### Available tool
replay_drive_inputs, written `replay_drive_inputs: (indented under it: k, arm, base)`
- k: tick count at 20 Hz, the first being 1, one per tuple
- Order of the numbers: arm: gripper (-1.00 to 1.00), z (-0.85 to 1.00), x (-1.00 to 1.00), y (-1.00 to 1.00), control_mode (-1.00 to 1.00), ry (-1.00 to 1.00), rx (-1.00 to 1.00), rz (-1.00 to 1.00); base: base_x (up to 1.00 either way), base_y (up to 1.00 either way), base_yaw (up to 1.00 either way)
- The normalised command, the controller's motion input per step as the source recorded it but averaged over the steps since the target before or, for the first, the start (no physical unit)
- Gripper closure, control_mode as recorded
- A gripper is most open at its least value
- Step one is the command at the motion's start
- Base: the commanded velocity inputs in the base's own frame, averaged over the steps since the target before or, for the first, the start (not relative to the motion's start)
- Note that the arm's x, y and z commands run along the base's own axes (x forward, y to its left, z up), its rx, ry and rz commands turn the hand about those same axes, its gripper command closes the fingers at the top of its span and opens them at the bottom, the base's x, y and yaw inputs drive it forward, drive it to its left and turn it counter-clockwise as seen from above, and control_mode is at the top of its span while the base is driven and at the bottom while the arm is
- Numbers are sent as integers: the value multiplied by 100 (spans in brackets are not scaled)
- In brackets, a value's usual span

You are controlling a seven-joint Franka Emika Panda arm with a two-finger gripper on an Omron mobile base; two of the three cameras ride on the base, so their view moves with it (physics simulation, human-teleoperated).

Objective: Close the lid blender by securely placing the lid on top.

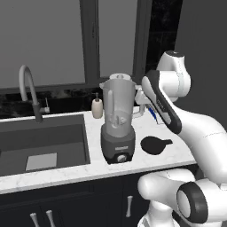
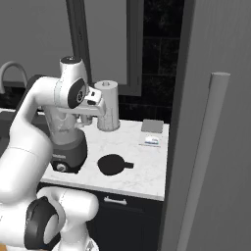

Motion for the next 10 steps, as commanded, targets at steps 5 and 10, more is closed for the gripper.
replay_drive_inputs:
  k: [5,10]
  arm:
    - [-100,-8,-18,-10,-100,-2,0,0]
    - [-100,-21,-44,-11,-100,0,2,-7]
  base:
    - [0,0,0]
    - [0,0,0]
